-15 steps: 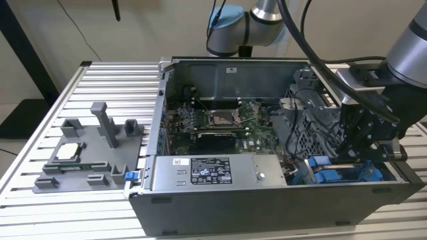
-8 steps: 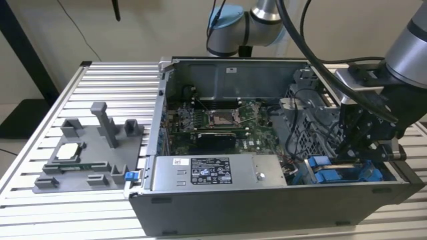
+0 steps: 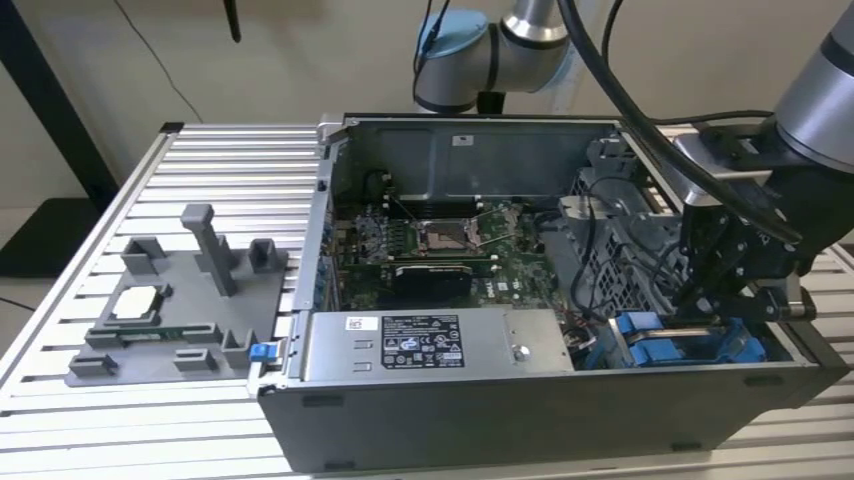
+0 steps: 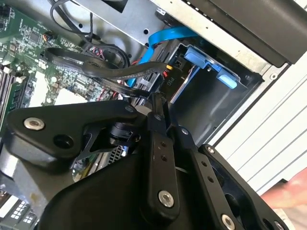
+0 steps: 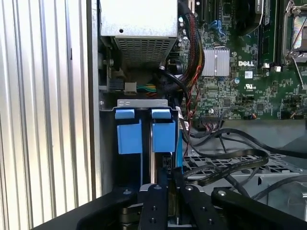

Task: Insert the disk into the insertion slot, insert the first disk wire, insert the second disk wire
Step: 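Insert the second disk wire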

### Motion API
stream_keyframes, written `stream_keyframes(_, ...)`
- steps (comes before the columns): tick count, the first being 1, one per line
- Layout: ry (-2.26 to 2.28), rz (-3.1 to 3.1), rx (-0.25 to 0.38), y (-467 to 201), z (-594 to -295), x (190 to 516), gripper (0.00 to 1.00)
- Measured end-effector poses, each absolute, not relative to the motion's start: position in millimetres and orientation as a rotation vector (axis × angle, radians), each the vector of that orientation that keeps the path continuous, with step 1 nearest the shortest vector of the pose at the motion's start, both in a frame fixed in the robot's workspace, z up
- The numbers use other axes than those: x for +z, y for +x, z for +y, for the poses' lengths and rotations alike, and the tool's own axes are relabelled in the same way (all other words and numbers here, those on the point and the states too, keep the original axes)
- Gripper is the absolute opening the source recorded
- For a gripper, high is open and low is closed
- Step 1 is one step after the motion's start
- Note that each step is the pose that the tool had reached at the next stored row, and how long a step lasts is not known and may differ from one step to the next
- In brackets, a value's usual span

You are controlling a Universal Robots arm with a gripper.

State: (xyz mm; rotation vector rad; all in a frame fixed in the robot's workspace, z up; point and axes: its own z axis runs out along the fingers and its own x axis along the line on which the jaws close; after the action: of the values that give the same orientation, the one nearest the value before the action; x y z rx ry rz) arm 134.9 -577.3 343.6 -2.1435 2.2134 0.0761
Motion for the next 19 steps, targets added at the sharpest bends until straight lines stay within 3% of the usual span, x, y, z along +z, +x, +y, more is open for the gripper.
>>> stream_keyframes(19,-2.137,2.206,0.062,134.6,-576.0,337.8,0.00)
